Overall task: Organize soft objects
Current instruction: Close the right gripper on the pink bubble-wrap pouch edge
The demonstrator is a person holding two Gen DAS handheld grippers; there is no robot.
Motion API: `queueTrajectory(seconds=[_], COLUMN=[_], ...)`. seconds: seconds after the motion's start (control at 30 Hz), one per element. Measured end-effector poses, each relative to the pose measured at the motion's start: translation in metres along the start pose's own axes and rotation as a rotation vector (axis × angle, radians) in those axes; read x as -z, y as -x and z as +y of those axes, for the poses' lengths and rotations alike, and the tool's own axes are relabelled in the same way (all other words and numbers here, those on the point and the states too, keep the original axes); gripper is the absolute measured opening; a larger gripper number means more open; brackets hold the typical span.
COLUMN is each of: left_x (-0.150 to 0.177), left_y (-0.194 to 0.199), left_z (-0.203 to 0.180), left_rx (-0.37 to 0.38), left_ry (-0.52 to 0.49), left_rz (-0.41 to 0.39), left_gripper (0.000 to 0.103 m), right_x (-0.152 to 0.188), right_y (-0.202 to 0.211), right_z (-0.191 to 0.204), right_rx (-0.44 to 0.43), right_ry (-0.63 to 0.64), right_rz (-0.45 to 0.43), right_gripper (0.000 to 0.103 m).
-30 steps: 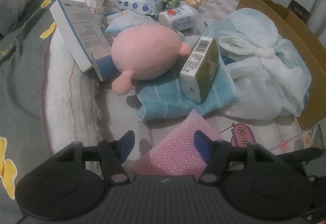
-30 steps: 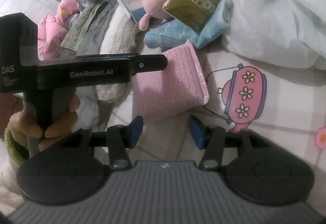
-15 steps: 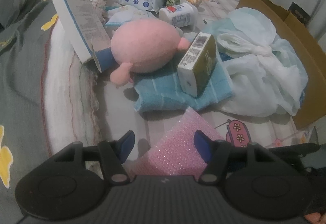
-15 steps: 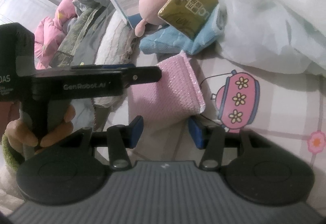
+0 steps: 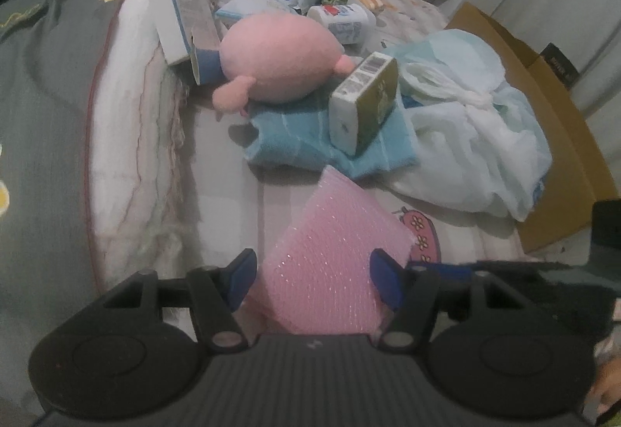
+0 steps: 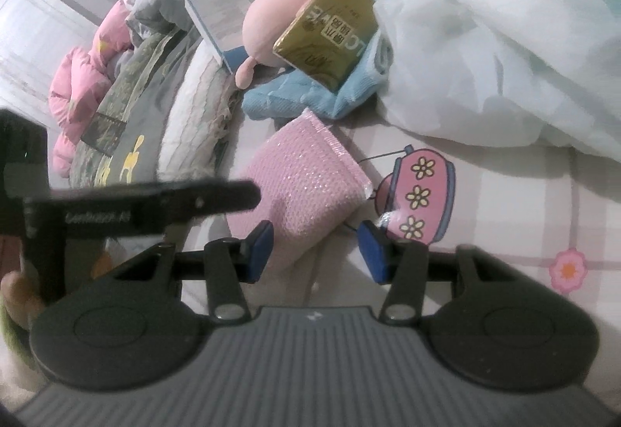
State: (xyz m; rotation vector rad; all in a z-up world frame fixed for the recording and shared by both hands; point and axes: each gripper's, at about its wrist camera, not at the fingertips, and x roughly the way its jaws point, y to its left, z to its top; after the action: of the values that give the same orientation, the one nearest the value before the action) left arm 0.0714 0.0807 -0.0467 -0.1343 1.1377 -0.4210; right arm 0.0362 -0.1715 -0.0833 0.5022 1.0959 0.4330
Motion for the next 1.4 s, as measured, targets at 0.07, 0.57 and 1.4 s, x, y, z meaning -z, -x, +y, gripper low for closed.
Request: queueTrajectory(seconds=[0.07,0.57,1.4], left_x=[0.005,0.03,0.04], left_y=[0.002,0.002,0.007], left_z=[-0.001,-0.024,-0.034], left_rx=[0.009,-0.011,-0.119], left_ry=[0.004,-0.074,-0.156], left_rz=[-0.005,-0.036,-0.102], left_gripper=[0.066,0.067,0.07], right_x=[0.0,-0.005,0.024], right_y=[0.001,0.009,0.04], right_z=[-0.001,0.022,0.043], right_rx=[0.003,0.184,0.42], right_ry=[0.001,0.185,0.343], right_rz=[-0.005,-0.06,-0.235], right_gripper=[0.048,0.049,0.055])
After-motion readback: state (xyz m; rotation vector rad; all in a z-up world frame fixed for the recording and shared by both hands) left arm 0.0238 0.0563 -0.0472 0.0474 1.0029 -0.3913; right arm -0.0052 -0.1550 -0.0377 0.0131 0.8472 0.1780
